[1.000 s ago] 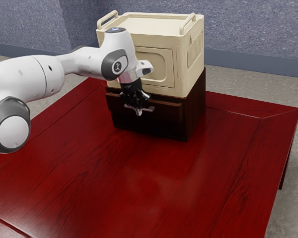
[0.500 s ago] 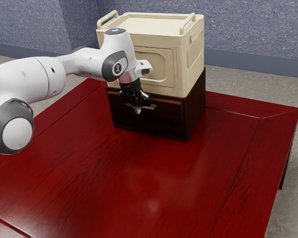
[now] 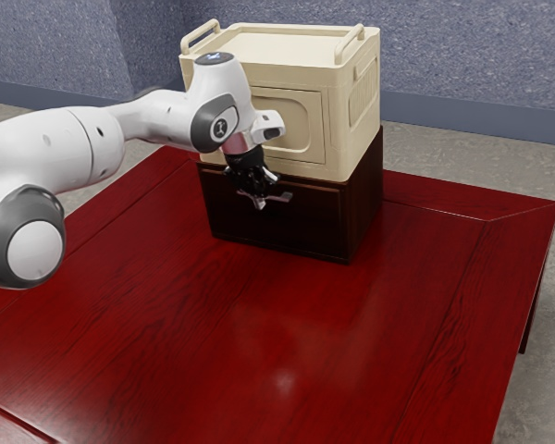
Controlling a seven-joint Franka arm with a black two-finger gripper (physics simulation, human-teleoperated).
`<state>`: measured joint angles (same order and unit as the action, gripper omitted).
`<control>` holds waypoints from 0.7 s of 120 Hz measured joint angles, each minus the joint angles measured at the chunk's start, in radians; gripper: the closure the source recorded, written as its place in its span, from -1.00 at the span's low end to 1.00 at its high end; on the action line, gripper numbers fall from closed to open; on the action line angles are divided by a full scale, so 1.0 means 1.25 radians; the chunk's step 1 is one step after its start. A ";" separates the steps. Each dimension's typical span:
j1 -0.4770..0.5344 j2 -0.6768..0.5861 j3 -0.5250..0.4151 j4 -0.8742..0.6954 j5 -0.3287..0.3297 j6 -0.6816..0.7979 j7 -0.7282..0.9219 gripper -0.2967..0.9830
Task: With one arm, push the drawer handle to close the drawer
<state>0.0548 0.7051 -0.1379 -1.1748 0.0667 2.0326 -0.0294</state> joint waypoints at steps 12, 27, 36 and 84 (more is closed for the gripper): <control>0.001 0.003 0.000 0.000 -0.005 0.017 0.025 0.69; 0.002 0.015 0.002 0.019 -0.007 0.022 0.083 0.71; -0.007 0.009 -0.001 0.005 -0.008 0.029 0.075 0.69; 0.009 -0.564 -0.117 -0.338 -0.089 -0.369 -0.020 0.02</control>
<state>0.0665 -0.0005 -0.2845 -1.5976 -0.0443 1.5717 -0.0544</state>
